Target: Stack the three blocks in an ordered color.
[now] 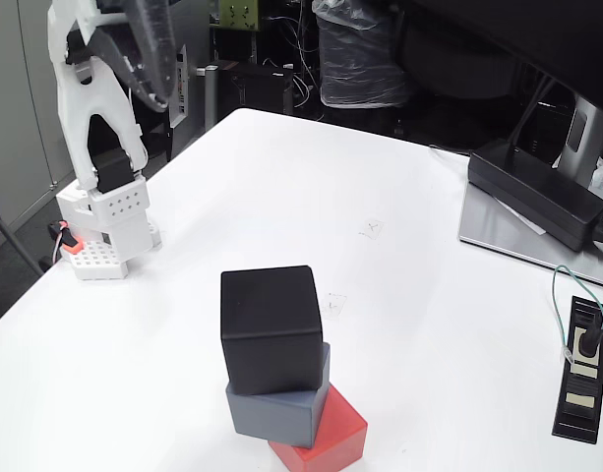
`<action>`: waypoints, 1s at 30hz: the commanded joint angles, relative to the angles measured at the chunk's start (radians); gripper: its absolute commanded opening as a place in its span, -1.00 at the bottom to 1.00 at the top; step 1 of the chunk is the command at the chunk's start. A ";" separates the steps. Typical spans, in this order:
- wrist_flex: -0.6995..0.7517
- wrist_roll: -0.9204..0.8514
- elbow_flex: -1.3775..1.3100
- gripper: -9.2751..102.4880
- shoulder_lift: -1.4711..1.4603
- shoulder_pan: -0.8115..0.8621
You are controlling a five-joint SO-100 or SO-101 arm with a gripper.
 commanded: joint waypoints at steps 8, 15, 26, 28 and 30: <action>-0.017 0.250 0.379 -0.83 0.359 -0.314; -0.284 0.267 0.730 -0.83 0.581 -0.535; -0.681 0.268 1.419 -0.83 0.851 -0.611; -0.756 0.268 1.517 -0.83 0.907 -0.611; -0.824 0.270 1.608 -0.83 0.962 -0.611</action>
